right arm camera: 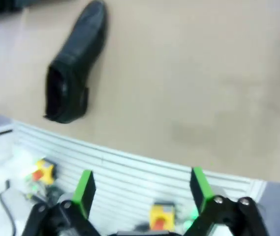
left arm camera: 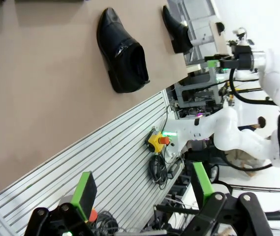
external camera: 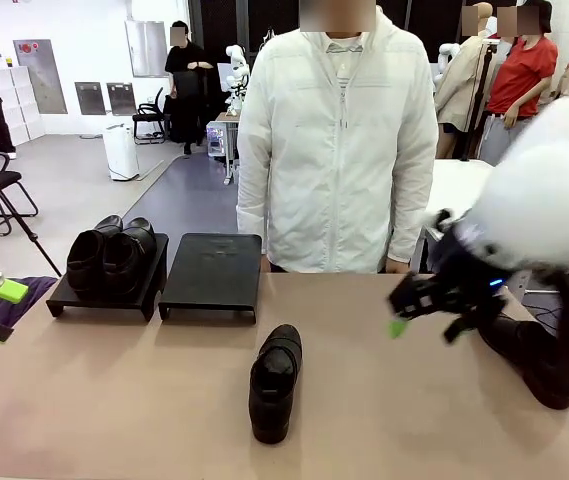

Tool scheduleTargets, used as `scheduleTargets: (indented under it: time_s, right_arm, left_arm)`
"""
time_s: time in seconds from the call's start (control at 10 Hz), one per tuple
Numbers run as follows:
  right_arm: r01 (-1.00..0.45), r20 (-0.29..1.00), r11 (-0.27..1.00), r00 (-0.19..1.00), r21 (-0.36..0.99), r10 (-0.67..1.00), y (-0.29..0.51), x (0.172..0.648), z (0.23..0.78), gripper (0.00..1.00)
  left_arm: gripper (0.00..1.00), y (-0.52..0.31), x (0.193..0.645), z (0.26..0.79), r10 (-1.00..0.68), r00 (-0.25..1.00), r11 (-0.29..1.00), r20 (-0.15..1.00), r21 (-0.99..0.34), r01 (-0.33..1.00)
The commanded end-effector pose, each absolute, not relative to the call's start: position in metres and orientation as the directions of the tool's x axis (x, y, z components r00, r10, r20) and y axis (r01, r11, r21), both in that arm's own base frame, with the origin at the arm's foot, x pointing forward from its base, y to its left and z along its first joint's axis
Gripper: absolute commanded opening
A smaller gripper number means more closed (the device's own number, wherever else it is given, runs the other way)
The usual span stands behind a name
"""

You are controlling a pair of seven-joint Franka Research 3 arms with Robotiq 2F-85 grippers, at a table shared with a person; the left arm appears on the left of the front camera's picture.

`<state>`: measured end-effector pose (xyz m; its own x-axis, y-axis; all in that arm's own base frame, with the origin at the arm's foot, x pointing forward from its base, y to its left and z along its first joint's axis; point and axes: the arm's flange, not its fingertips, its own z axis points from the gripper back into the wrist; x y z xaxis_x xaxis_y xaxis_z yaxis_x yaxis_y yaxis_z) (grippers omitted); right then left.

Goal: Organize the shoes by placing them on the stand.
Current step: Pick up one Shoe and place it in the middle of the table.

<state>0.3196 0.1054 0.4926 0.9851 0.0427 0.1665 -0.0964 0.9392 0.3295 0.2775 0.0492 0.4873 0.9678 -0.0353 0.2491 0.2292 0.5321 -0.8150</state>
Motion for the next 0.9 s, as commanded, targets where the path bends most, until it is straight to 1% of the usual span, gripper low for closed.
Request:
scheduleTargets:
  time_s: [0.0, 0.2, 0.3, 0.4, 0.5, 0.6, 0.8]
  right_arm:
    - [0.017, 0.184, 0.899, 0.977, 0.438, -0.108, 0.022, 0.294, 0.504, 1.00]
    - [0.116, 0.190, 0.769, 0.936, 0.629, -0.297, -0.054, 0.258, 0.519, 1.00]
    - [0.155, 0.154, 0.692, 0.919, 0.705, -0.363, -0.088, 0.244, 0.514, 1.00]
    - [0.199, 0.099, 0.624, 0.907, 0.755, -0.409, -0.105, 0.240, 0.502, 1.00]
    - [0.286, 0.073, 0.651, 0.881, 0.703, -0.467, -0.097, 0.245, 0.489, 1.00]
    - [0.202, 0.126, 0.696, 0.912, 0.689, -0.390, -0.107, 0.251, 0.538, 1.00]
    - [0.202, 0.126, 0.696, 0.912, 0.689, -0.390, -0.107, 0.251, 0.538, 1.00]
  left_arm:
    - [1.00, 0.053, 0.276, 0.487, -0.053, 0.963, 0.533, 0.263, -0.809, 0.250]
    - [1.00, 0.053, 0.276, 0.487, -0.053, 0.963, 0.533, 0.263, -0.809, 0.250]
    - [1.00, 0.053, 0.276, 0.487, -0.053, 0.963, 0.533, 0.263, -0.809, 0.250]
    - [1.00, 0.053, 0.276, 0.487, -0.053, 0.963, 0.533, 0.263, -0.809, 0.250]
    - [1.00, 0.053, 0.276, 0.487, -0.053, 0.963, 0.533, 0.263, -0.809, 0.250]
    - [1.00, 0.053, 0.276, 0.487, -0.053, 0.963, 0.533, 0.263, -0.809, 0.250]
    - [1.00, 0.053, 0.276, 0.487, -0.053, 0.963, 0.533, 0.263, -0.809, 0.250]
